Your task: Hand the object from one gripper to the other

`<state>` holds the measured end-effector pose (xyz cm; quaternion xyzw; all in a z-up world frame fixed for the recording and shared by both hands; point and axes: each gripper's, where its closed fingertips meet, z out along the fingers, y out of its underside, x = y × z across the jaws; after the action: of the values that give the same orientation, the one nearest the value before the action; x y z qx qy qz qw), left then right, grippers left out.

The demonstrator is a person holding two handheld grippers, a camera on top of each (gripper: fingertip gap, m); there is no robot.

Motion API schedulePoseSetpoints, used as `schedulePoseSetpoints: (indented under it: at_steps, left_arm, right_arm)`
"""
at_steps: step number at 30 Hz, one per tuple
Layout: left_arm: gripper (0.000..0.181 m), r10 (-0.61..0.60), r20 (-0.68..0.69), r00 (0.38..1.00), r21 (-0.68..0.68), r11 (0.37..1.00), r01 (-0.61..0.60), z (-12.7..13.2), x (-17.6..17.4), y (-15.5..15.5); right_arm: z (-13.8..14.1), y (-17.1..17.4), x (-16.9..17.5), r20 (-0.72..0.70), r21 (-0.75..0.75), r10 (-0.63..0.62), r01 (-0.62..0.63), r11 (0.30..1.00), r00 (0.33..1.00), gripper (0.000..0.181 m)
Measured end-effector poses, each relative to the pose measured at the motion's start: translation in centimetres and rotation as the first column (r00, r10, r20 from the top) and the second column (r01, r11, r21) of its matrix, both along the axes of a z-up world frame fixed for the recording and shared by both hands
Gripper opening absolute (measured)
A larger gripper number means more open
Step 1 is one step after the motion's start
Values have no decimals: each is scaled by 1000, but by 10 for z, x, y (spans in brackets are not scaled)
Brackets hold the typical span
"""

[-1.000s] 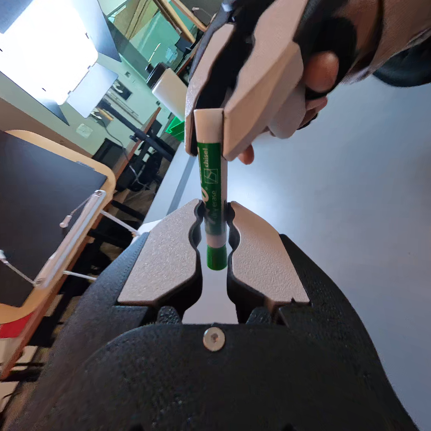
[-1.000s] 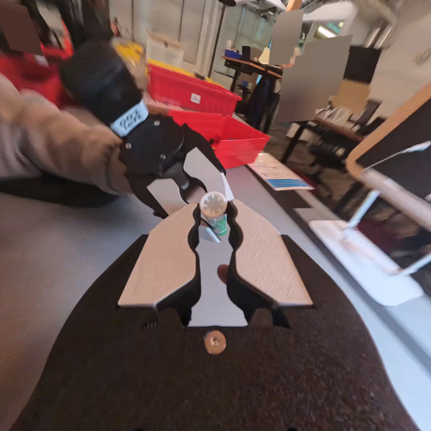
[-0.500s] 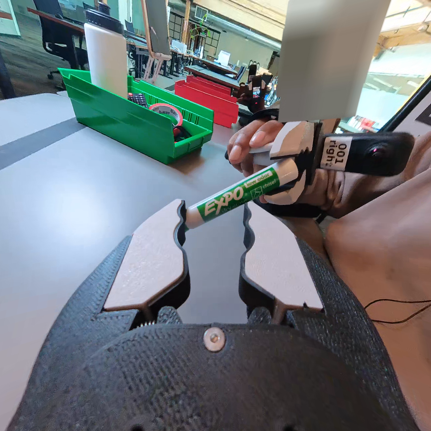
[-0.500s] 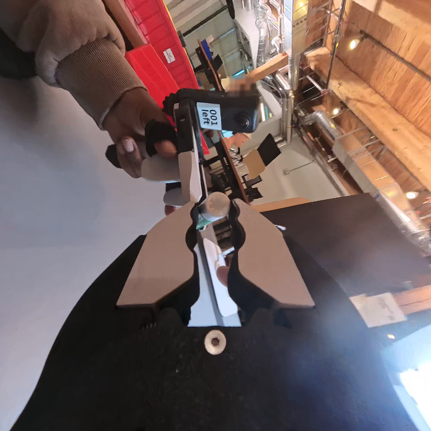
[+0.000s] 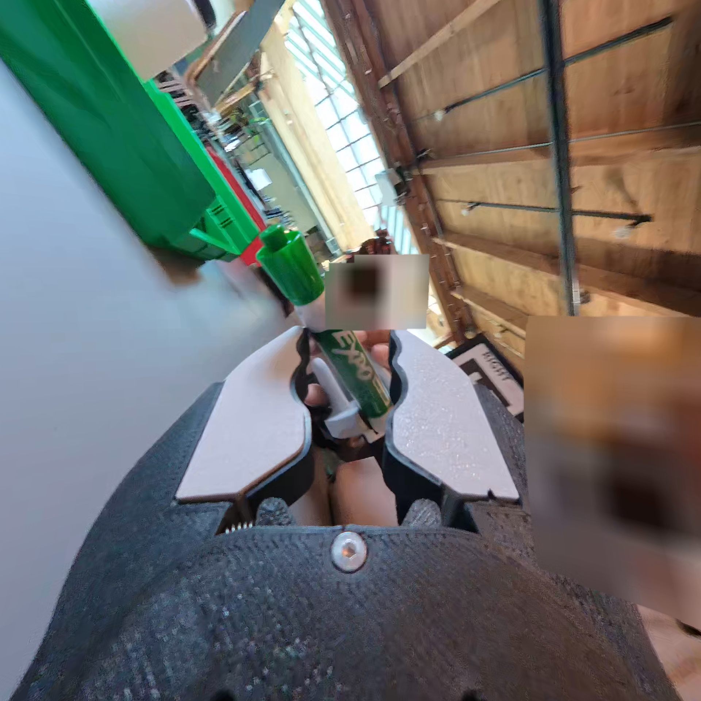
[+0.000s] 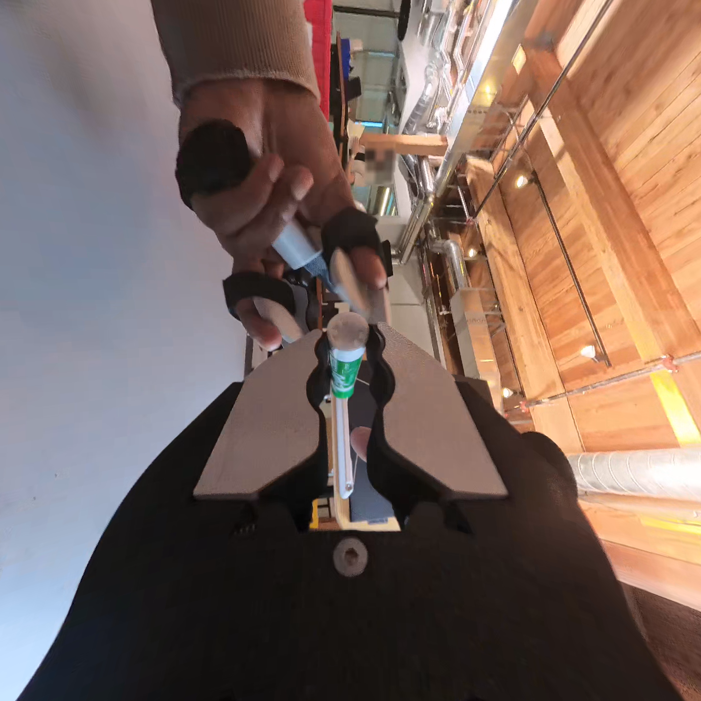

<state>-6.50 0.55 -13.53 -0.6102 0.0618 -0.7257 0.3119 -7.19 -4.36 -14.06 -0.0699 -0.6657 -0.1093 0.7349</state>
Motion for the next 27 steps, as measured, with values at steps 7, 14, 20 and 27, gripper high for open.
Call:
schedulePoseSetpoints:
  at_steps: [7, 14, 20, 27]
  left_arm:
    - [18, 205, -146, 968, 364, 921, -140, 25, -21, -2]
    - [19, 561, -361, 744, 850, 526, 16, 38, -18, -23]
    - [19, 636, -351, 687, 936, 267, 230, 33, 19, -55]
    - [19, 703, -279, 654, 950, 101, 296, 39, 32, -70]
  right_arm:
    - [-4, -7, -1, -3, -660, 148, -113, 743, 989, 36]
    - [1, 10, 2, -133, -932, 253, -33, -361, 958, 51]
    - [-20, 5, -4, -62, -947, 278, 31, -318, 958, 58]
    - [-19, -19, 5, -186, -814, 462, 128, -566, 867, 62]
